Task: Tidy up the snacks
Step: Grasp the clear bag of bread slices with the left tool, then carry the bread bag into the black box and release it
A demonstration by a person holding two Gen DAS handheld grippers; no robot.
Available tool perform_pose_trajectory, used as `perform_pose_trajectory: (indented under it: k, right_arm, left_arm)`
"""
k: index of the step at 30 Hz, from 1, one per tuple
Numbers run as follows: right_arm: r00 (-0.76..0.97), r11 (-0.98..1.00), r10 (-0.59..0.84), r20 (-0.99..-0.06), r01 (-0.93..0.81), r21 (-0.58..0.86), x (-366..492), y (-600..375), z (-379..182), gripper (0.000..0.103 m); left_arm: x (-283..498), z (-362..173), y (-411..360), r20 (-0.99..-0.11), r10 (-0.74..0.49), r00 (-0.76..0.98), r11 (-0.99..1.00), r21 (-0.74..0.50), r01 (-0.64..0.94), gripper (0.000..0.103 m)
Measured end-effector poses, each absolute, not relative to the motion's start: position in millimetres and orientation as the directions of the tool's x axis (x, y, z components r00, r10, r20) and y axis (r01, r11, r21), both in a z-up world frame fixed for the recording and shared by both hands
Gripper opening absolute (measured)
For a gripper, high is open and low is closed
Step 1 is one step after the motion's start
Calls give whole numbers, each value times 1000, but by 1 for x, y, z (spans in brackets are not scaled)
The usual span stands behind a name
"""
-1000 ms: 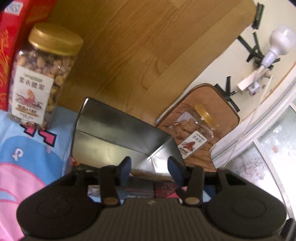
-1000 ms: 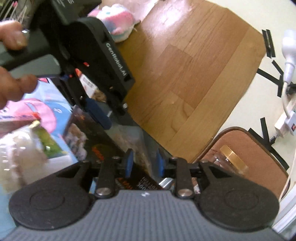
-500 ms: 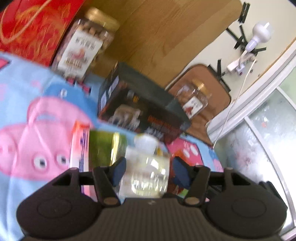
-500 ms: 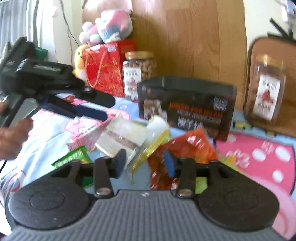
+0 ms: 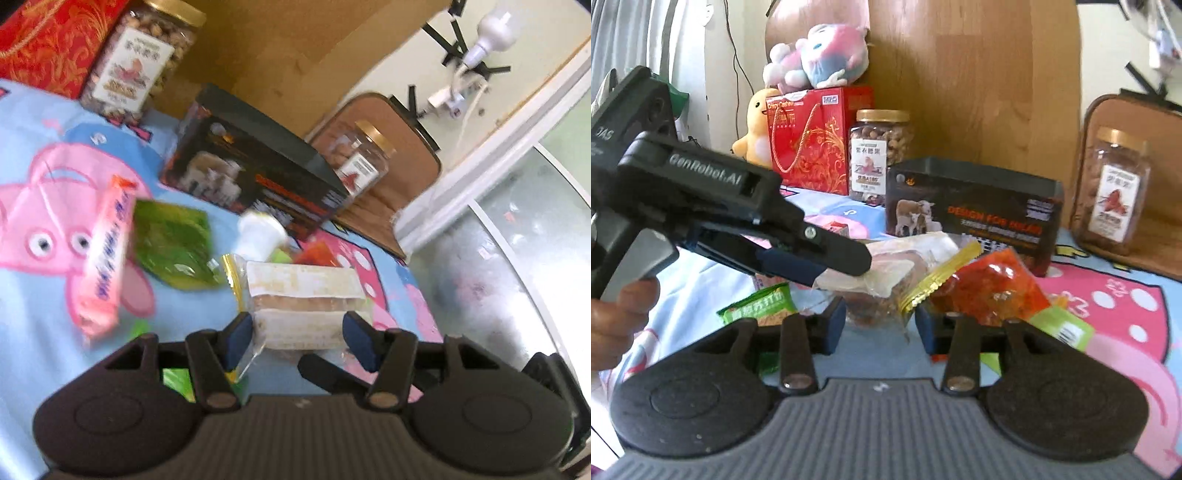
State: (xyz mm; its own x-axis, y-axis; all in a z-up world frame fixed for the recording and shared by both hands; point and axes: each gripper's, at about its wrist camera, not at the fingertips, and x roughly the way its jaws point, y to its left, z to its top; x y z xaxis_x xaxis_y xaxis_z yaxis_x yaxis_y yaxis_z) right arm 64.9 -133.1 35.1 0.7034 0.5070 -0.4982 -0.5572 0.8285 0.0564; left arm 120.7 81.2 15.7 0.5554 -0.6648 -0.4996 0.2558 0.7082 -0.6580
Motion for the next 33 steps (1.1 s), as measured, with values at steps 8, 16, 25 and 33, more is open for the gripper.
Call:
perform_pose_trajectory:
  k: [8, 16, 25, 33]
  right_arm:
    - [731, 876, 457, -506, -468, 115, 41, -183, 18, 45]
    - [709, 892, 427, -561, -433, 132, 38, -204, 1, 60]
    - [710, 880, 433, -554, -467, 89, 35, -209, -5, 72]
    - [751, 849, 471, -463, -528, 7, 35, -192, 28, 50]
  left_arm:
    - [111, 5, 23, -555, -697, 454, 712, -612, 344, 54]
    - [107, 7, 12, -579, -684, 445, 728, -585, 357, 57]
    - [114, -1, -8, -622, -660, 421, 751, -549, 367, 58]
    - [108, 50, 17, -560, -653, 509, 756, -522, 396, 53]
